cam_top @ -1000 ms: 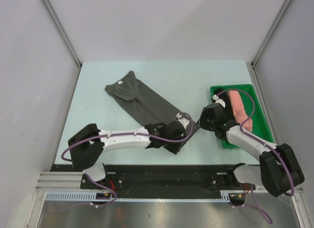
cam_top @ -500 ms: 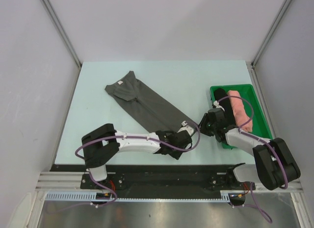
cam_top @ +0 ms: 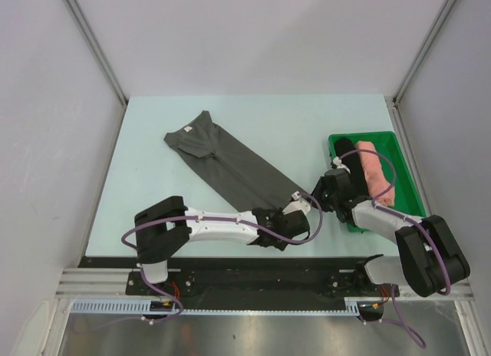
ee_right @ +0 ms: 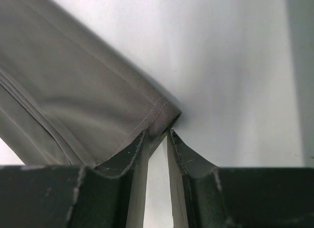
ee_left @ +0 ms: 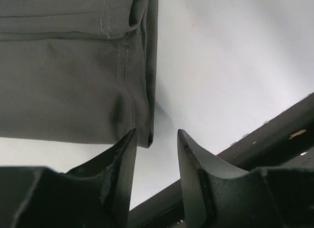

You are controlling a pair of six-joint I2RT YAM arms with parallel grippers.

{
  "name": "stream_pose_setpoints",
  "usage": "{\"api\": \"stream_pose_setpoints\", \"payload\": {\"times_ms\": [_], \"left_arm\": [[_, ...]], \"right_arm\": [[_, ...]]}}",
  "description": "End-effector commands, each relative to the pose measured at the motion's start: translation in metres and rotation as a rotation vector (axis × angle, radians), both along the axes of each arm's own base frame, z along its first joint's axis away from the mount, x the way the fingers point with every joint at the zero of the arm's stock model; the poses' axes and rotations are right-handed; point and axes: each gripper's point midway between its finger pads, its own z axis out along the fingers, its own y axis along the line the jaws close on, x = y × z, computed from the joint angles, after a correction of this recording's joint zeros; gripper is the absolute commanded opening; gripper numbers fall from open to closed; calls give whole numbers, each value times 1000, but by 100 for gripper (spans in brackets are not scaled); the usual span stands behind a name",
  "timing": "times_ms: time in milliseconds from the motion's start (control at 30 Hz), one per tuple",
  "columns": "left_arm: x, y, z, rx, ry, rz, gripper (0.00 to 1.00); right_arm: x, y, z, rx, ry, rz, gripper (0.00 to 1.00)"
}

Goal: Roll the t-shirts
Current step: Roll the T-shirt to the center of the board.

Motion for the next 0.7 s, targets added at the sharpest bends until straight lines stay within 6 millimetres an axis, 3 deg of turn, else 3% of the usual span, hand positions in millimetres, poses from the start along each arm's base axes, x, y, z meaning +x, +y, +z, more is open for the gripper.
{"api": "stream_pose_setpoints", "payload": {"times_ms": [0,300,467,667], "left_arm": [[7,3,2,50,-51,21,43],[15,7,-4,97,-91,30,40],[16,4,6,52,-106,22,16],[22,0,25,-27,-122,22,3]], "right_arm": [[4,3,2,4,-20,-5,26],[4,6,1,4,-22,7,22],[9,3,11,-11,-55,-13,11],[12,6,23,-6,-78,-10,5]]}}
